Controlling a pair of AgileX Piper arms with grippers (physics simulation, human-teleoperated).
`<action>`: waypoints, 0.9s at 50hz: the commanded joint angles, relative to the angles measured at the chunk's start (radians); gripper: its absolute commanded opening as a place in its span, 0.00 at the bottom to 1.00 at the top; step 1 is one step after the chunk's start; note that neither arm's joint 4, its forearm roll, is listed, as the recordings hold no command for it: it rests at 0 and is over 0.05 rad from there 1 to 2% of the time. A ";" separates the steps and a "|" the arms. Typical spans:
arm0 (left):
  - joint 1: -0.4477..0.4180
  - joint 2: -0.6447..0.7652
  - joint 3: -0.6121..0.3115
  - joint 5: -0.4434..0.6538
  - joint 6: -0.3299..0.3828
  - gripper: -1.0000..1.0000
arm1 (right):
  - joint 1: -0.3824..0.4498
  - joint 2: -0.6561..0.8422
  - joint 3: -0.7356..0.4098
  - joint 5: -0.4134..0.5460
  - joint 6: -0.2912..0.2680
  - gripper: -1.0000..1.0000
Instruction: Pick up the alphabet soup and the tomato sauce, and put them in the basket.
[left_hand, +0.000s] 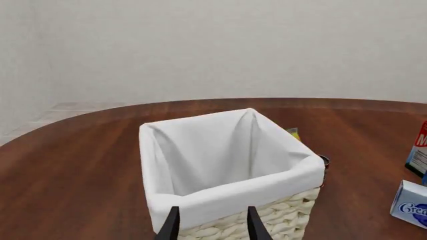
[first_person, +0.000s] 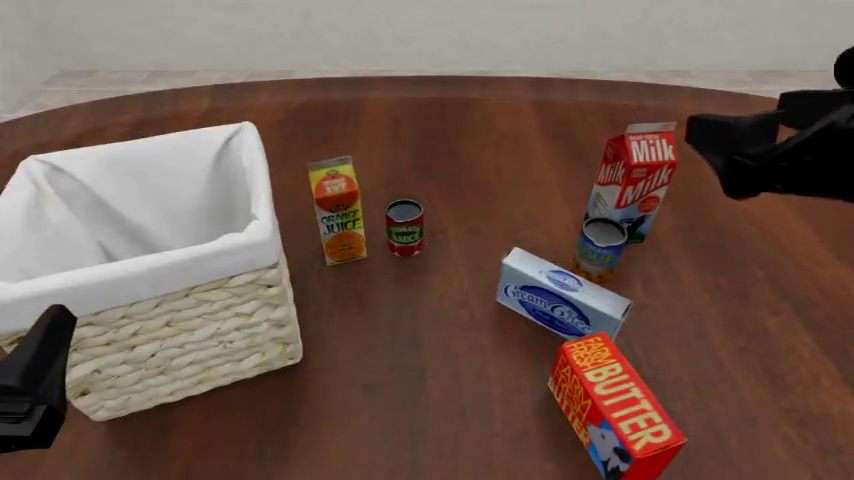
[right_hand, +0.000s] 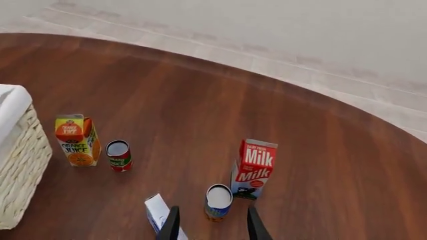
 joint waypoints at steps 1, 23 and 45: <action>0.000 0.000 0.000 0.000 0.000 1.00 | 0.007 0.092 -0.063 0.034 -0.003 1.00; 0.000 0.000 0.000 0.000 0.000 1.00 | 0.028 0.224 -0.173 0.106 -0.028 1.00; 0.000 0.000 0.000 0.000 0.000 1.00 | 0.025 0.368 -0.287 0.172 0.020 1.00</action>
